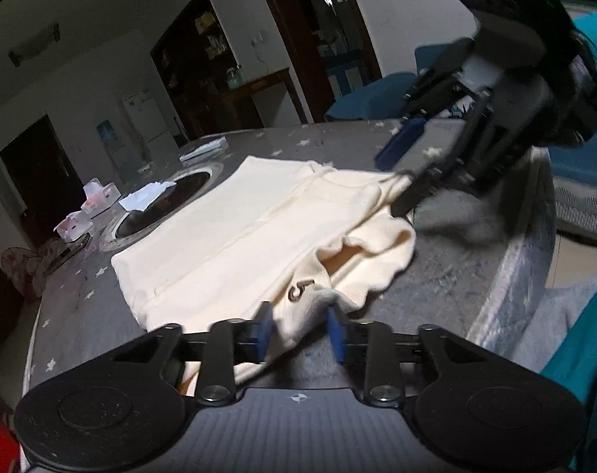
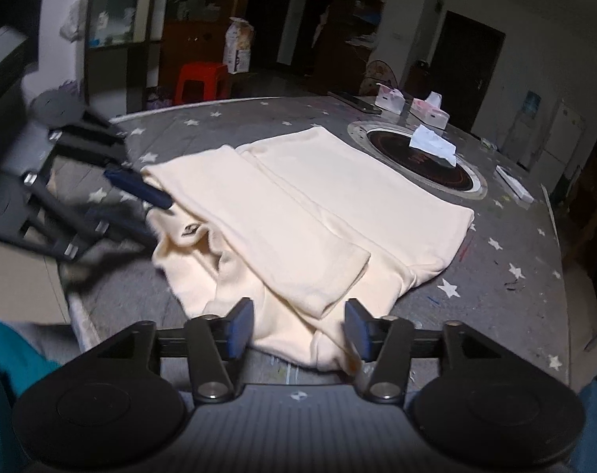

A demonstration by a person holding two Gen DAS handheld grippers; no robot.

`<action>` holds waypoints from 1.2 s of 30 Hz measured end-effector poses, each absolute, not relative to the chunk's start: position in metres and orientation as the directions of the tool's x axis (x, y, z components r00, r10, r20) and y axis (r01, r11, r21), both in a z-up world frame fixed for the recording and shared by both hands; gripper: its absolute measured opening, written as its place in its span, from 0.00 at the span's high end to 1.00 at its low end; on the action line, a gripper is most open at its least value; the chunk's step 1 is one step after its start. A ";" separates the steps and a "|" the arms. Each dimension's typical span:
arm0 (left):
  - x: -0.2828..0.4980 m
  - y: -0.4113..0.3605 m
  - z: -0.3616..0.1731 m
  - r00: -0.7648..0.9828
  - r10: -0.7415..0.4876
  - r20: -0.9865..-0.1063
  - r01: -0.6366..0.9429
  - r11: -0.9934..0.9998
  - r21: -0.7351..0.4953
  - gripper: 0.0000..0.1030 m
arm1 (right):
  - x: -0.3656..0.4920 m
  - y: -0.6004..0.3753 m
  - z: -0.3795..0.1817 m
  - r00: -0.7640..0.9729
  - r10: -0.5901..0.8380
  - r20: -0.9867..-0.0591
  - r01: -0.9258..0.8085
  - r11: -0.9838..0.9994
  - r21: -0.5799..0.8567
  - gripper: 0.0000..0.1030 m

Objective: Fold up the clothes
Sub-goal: 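Grasp the sweatshirt hem with the left gripper while the right gripper grasps it too, then lift the hem with both grippers and fold it toward the collar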

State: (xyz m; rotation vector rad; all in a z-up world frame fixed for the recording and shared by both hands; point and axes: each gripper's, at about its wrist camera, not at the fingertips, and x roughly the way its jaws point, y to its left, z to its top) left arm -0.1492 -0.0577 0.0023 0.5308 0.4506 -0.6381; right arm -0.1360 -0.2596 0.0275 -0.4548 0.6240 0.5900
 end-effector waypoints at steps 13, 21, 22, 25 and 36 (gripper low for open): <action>-0.110 -0.038 0.031 0.715 -0.487 -0.501 0.611 0.784 0.111 0.92 | -0.158 -0.228 0.005 0.715 0.385 -0.584 -0.681 0.569 -0.460 0.46; -0.109 -0.034 0.029 0.697 -0.497 -0.517 0.625 0.774 0.099 0.85 | -0.119 -0.230 0.010 0.638 0.430 -0.639 -0.715 0.639 -0.283 0.87; -0.110 -0.034 0.028 0.698 -0.493 -0.519 0.626 0.773 0.107 0.78 | -0.115 -0.233 0.012 0.629 0.437 -0.643 -0.712 0.655 -0.252 0.88; -0.122 -0.034 0.023 0.715 -0.463 -0.524 0.623 0.762 0.176 0.43 | -0.105 -0.241 0.021 0.616 0.457 -0.642 -0.699 0.694 -0.176 0.88; -0.124 -0.033 0.003 0.715 -0.415 -0.562 0.639 0.715 0.284 0.73 | -0.098 -0.246 0.032 0.632 0.464 -0.621 -0.663 0.739 -0.121 0.90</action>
